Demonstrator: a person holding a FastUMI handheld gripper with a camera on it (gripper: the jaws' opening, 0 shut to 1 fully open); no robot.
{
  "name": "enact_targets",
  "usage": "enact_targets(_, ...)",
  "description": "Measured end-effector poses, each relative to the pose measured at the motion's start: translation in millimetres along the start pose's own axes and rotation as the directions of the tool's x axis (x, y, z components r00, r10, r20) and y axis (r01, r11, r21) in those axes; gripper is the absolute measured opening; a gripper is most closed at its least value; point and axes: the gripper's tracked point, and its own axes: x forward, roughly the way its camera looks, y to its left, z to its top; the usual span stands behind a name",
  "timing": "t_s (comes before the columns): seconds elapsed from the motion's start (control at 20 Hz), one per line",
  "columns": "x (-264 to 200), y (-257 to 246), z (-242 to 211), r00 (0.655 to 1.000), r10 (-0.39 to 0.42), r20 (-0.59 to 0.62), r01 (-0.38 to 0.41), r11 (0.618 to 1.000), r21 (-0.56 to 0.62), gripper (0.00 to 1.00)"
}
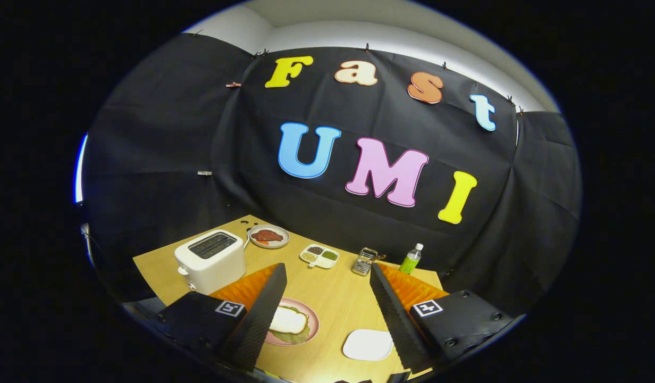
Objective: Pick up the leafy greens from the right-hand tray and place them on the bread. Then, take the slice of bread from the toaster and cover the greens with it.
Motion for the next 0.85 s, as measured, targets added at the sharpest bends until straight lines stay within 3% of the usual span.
enact_targets(0.85, 1.2, 9.3, 3.9, 1.0, 0.019, 0.015, -0.019, 1.0, 0.002, 0.98)
